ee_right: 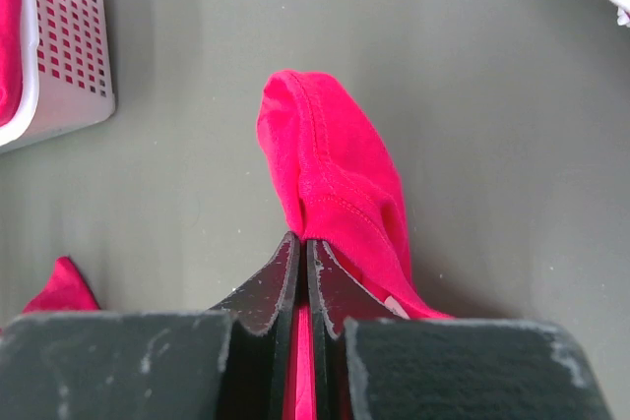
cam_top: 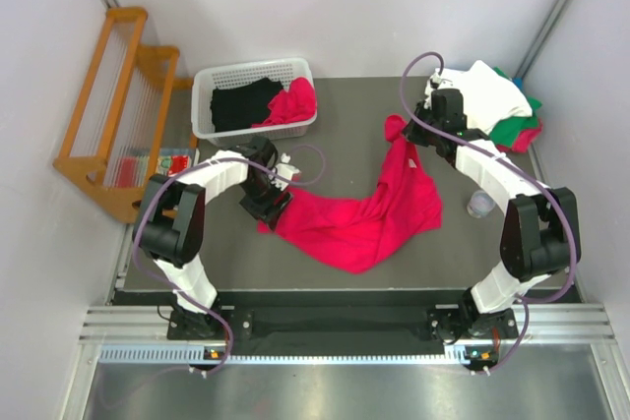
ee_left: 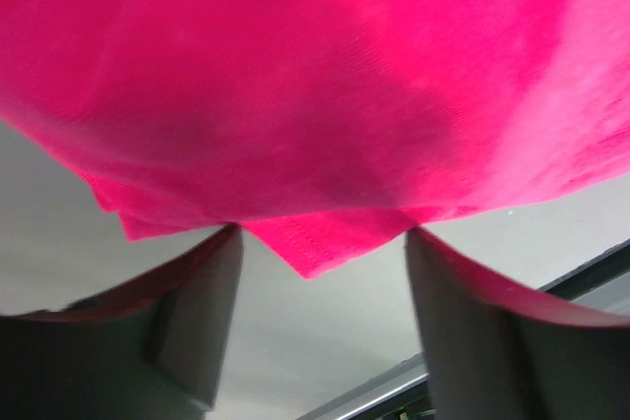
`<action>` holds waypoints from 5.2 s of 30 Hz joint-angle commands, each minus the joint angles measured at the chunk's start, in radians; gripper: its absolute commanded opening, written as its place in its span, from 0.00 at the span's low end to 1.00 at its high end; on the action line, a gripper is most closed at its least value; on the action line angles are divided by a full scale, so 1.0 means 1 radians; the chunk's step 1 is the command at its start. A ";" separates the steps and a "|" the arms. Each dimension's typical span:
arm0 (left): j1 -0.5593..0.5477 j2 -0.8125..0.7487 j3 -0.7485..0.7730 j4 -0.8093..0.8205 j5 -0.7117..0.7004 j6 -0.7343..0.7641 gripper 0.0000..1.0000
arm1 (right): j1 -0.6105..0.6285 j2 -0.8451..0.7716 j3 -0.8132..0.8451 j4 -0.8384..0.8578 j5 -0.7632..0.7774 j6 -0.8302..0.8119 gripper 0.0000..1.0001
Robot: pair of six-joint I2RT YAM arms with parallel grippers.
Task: Fold and stack the t-shirts
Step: Flatten the tshirt out
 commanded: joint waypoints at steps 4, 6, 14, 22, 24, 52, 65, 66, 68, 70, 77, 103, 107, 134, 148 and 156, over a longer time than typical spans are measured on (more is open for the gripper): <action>0.008 -0.036 -0.012 -0.021 0.035 -0.004 0.49 | -0.018 -0.050 0.006 0.040 -0.010 0.009 0.00; 0.008 -0.037 -0.021 -0.024 0.039 -0.002 0.48 | -0.021 -0.053 0.006 0.040 -0.008 0.009 0.00; 0.008 -0.042 -0.030 -0.038 0.055 0.004 0.17 | -0.024 -0.053 0.007 0.040 -0.011 0.014 0.00; 0.046 -0.074 0.134 -0.130 0.088 -0.014 0.00 | -0.025 -0.062 0.013 0.035 -0.014 0.014 0.00; 0.069 -0.076 0.204 -0.148 0.096 -0.019 0.00 | -0.025 -0.073 0.016 0.029 -0.014 0.011 0.00; 0.133 -0.605 0.680 -0.527 0.108 0.021 0.00 | 0.048 -0.985 -0.206 -0.056 -0.198 -0.041 0.00; 0.133 -0.708 0.623 -0.597 0.202 0.042 0.01 | 0.125 -1.190 -0.066 -0.199 -0.097 -0.112 0.00; 0.133 -0.705 0.564 -0.580 0.196 0.044 0.01 | 0.126 -1.182 -0.106 -0.190 -0.073 -0.113 0.00; 0.133 -0.695 0.496 -0.521 0.182 0.045 0.00 | 0.125 -1.141 -0.155 -0.155 -0.047 -0.103 0.00; 0.132 -0.677 0.390 -0.454 0.159 0.045 0.00 | 0.126 -1.072 -0.223 -0.133 -0.027 -0.061 0.00; 0.133 -0.549 0.102 -0.241 0.066 0.075 0.00 | 0.117 -0.819 -0.372 0.021 0.003 0.013 0.00; 0.253 0.145 0.421 0.085 -0.195 -0.128 0.00 | -0.022 -0.202 -0.260 0.362 0.001 0.025 0.00; 0.255 0.177 0.491 0.039 -0.163 -0.136 0.00 | -0.042 -0.156 -0.231 0.355 -0.026 0.023 0.00; 0.255 -0.074 0.026 0.016 -0.082 -0.047 0.89 | -0.048 -0.119 -0.201 0.295 -0.054 0.039 0.37; 0.255 0.043 0.122 0.054 -0.066 -0.088 0.65 | -0.048 -0.122 -0.212 0.304 -0.086 0.046 0.27; 0.255 0.021 0.125 0.048 -0.070 -0.088 0.26 | -0.047 -0.107 -0.204 0.301 -0.092 0.048 0.23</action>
